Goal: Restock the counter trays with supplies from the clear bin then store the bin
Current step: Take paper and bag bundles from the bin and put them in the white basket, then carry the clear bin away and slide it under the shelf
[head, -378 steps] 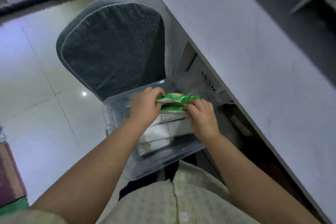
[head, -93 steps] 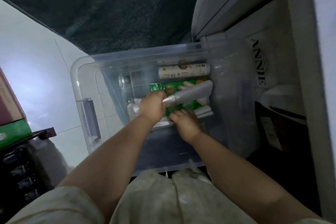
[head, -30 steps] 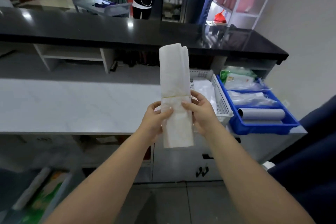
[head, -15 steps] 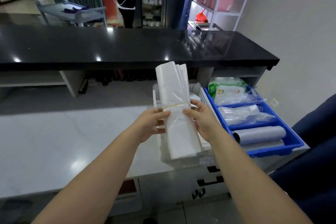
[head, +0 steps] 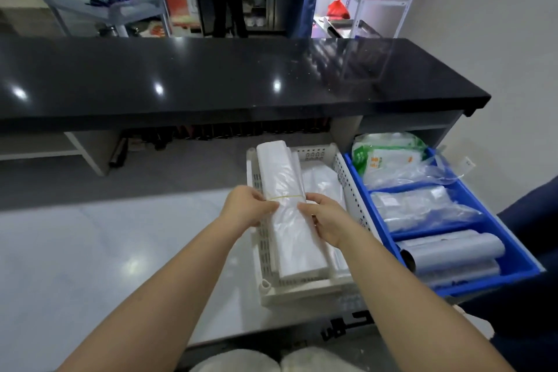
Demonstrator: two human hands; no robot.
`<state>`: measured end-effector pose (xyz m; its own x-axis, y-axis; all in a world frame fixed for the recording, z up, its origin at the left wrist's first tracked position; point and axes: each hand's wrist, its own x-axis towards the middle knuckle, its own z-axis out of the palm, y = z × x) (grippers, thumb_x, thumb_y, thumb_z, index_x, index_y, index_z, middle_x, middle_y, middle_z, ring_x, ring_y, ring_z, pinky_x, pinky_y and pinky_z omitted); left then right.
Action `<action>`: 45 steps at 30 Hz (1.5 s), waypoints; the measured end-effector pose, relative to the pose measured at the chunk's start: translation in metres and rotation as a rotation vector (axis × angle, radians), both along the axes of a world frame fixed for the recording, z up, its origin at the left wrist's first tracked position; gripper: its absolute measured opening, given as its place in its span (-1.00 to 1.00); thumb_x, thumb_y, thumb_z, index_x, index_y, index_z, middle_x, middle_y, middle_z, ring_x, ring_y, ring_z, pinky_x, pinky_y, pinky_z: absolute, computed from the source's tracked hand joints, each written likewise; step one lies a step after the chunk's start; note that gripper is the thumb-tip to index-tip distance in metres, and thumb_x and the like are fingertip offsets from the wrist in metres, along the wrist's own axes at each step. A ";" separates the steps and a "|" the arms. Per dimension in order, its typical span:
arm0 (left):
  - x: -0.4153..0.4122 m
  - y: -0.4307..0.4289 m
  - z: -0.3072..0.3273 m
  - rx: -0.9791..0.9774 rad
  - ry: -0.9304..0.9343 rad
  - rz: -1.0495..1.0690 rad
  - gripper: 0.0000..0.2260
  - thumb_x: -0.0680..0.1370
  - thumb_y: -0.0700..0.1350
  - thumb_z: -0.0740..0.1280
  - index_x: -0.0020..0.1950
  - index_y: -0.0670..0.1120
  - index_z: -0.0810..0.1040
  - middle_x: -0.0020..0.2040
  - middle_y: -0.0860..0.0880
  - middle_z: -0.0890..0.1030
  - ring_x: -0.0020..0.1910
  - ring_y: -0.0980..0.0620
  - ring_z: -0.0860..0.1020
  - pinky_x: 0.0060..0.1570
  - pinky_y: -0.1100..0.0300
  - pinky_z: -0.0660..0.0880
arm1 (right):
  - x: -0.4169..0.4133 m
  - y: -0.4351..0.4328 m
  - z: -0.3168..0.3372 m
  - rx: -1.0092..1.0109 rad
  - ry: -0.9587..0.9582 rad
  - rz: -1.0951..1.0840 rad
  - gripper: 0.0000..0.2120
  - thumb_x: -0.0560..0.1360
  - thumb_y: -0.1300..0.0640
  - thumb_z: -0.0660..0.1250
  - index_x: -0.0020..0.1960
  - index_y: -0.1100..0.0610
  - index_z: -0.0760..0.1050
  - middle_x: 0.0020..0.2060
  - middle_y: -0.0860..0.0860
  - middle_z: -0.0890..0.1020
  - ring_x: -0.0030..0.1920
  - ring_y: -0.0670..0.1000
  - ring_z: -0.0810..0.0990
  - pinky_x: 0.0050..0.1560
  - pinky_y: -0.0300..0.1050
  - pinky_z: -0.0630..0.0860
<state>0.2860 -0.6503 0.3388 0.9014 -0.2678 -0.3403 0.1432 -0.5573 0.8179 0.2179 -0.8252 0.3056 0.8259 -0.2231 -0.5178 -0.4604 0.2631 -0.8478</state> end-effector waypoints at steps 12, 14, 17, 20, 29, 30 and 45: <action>-0.021 0.034 -0.038 0.251 -0.393 0.041 -0.71 0.50 -0.12 0.35 0.22 0.00 0.53 0.12 0.01 0.56 0.03 0.07 0.51 0.01 0.19 0.43 | 0.014 0.018 -0.024 -0.495 0.075 0.193 -0.74 0.48 0.10 0.34 0.13 0.17 0.45 0.02 0.11 0.57 0.00 0.12 0.57 0.03 -0.01 0.53; -0.030 0.036 -0.041 0.298 -0.389 0.032 -0.70 0.52 -0.12 0.32 0.25 0.00 0.51 0.16 -0.01 0.55 0.10 0.02 0.52 0.07 0.12 0.47 | 0.011 0.013 -0.023 -0.723 0.066 0.308 -0.79 0.48 0.02 0.34 -0.08 0.17 0.46 -0.18 0.07 0.53 -0.20 0.06 0.53 -0.21 -0.07 0.47; -0.044 0.037 -0.040 0.369 -0.427 0.020 -0.69 0.53 -0.12 0.29 0.29 -0.01 0.49 0.21 -0.03 0.54 0.20 -0.03 0.48 0.11 0.04 0.47 | 0.009 0.009 -0.013 -0.987 -0.014 0.345 -0.77 0.44 0.00 0.39 -0.06 0.14 0.49 -0.11 0.04 0.48 -0.14 0.05 0.51 -0.23 -0.10 0.46; -0.058 0.041 -0.033 0.451 -0.478 0.053 -0.66 0.54 -0.12 0.28 0.31 -0.01 0.46 0.24 -0.02 0.53 0.26 -0.06 0.41 0.13 -0.01 0.46 | 0.011 0.025 0.003 -0.982 -0.248 0.473 -0.65 0.46 0.03 0.38 0.23 -0.02 0.45 0.13 -0.03 0.45 0.11 -0.01 0.45 -0.07 -0.12 0.42; -0.145 0.123 -0.022 0.685 -0.496 0.403 -0.66 0.51 -0.12 0.29 0.30 0.00 0.48 0.25 -0.02 0.53 0.25 -0.10 0.40 0.13 -0.02 0.36 | -0.016 0.137 0.029 -1.261 -0.757 1.028 -0.65 0.50 0.04 0.32 0.28 -0.03 0.43 0.18 -0.02 0.54 0.17 0.07 0.44 0.09 -0.02 0.44; -0.160 0.139 -0.022 0.710 -0.476 0.442 -0.66 0.51 -0.11 0.29 0.30 0.00 0.48 0.25 -0.02 0.53 0.25 -0.10 0.40 0.14 -0.03 0.35 | -0.023 0.153 0.031 -1.285 -0.801 1.056 -0.66 0.51 0.05 0.30 0.28 -0.03 0.44 0.18 -0.02 0.54 0.16 0.08 0.44 0.08 -0.03 0.44; -0.467 0.407 -0.045 0.892 -0.245 0.854 -0.68 0.48 0.05 0.31 0.22 0.05 0.53 0.12 -0.01 0.57 0.13 -0.09 0.46 0.01 0.03 0.38 | -0.252 0.451 0.003 -1.172 -1.162 1.416 -0.55 0.44 0.00 0.38 0.31 0.00 0.43 0.17 0.01 0.55 0.17 0.10 0.44 0.11 0.02 0.47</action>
